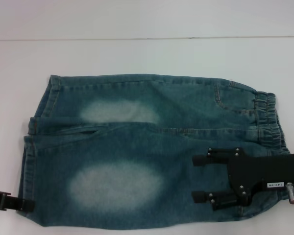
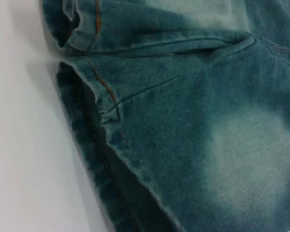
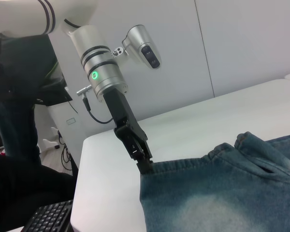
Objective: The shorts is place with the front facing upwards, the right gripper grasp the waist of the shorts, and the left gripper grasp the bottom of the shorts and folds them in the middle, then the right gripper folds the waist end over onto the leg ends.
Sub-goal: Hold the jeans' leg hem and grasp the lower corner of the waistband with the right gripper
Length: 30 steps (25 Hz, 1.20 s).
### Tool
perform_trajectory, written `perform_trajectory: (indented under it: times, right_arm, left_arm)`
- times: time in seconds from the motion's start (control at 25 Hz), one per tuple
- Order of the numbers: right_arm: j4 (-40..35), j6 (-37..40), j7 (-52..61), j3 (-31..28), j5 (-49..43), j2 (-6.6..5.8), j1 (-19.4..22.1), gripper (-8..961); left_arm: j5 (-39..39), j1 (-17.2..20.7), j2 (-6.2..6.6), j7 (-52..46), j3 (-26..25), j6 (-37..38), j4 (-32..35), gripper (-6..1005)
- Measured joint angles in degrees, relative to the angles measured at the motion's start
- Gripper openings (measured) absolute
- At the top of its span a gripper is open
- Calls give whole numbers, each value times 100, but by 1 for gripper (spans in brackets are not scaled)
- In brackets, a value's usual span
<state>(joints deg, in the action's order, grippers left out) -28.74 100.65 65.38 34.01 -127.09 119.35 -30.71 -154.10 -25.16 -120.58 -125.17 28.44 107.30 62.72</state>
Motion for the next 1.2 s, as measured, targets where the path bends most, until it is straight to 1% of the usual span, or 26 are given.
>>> perform_trajectory:
  times: [0.2, 0.36, 0.52, 0.64, 0.76, 0.84, 0.96, 1.08, 1.2]
  right_arm:
    - [0, 11, 0, -36, 15, 0, 6, 869]
    - [0, 23, 43, -74, 111, -7, 13, 868]
    - [-136, 25, 424, -130, 356, -55, 13, 867]
    - [-721, -9, 1235, -238, 569, -62, 28, 866]
    - [-1520, 89, 2268, -248, 659, -75, 26, 865]
    - [-2063, 226, 3145, -130, 569, -147, -65, 865]
    - [-2741, 667, 4138, 139, 246, -264, -216, 864]
    - [-3389, 1224, 4555, 292, -191, -293, -321, 863]
    - [-3782, 1324, 4688, 550, -771, -323, -387, 862]
  left_arm:
    - [3, -29, -9, 8, 11, 10, -28, 143]
    - [22, -34, -9, 9, -14, 1, -36, 108]
    - [177, -34, 2, 43, -27, -35, -34, 74]
    - [336, -50, 25, 80, -23, -43, 16, 48]
    - [522, -95, 112, 120, -33, -28, 78, 48]
    - [657, -115, 163, 138, -48, -28, 65, 47]
    - [867, -119, 185, 185, -73, -35, 76, 47]
    - [956, -163, 251, 342, -250, -94, -29, 46]
    - [984, -293, 358, 443, -400, -309, -302, 46]
